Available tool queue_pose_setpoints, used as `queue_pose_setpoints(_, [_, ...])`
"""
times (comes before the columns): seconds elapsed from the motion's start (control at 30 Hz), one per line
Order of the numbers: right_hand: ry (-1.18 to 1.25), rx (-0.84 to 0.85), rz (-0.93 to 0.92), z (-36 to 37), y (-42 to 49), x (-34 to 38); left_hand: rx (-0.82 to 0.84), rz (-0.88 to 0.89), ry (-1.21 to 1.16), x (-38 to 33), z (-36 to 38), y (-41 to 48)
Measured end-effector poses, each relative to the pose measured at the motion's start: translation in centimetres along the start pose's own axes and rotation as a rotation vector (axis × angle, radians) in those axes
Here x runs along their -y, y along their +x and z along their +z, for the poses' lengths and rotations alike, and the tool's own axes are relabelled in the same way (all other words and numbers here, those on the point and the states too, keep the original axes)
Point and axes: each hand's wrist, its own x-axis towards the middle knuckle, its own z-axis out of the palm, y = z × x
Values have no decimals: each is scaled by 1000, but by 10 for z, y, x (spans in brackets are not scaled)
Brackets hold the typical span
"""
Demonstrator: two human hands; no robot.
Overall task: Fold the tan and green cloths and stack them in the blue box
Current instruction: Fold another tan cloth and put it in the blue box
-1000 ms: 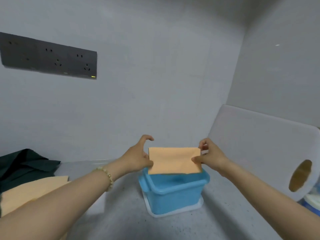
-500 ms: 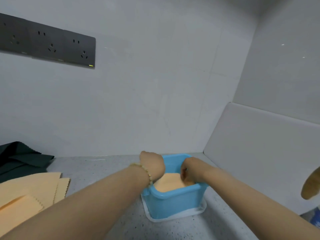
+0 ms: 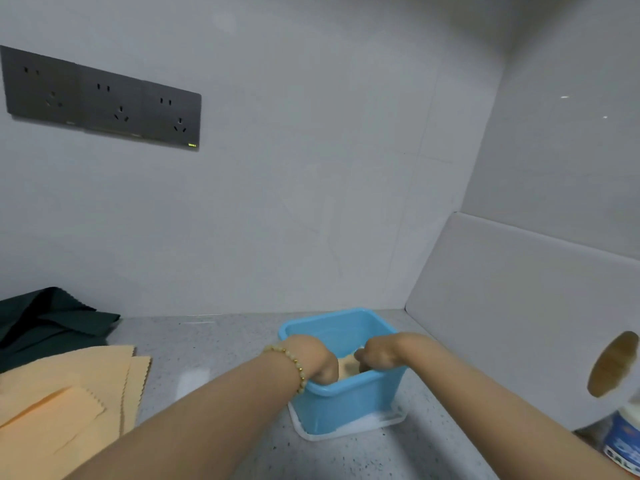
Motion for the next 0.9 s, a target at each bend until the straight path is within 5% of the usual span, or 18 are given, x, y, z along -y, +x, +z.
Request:
queue_pose_setpoints(0.13, [29, -51, 12, 3, -10, 6, -265, 27, -94, -1, 2, -16])
queue_pose_setpoints(0.3, [350, -647, -115, 6, -42, 17, -777, 53, -433, 55, 45, -69])
queue_pose_setpoints(0.4, [591, -802, -341, 21, -65, 50, -731, -15, -418, 107, 109, -111])
queue_pose_setpoints(0.57, [619, -752, -629, 53, -75, 154, -572, -331, -352, 197, 202, -176])
queue_pose_setpoints(0.73, [488, -426, -655, 89, -54, 258, -403, -444, -501, 241, 259, -200])
queue_pose_setpoints(0.9, [509, -375, -569, 114, -35, 318, -454, -540, -509, 270, 295, -188])
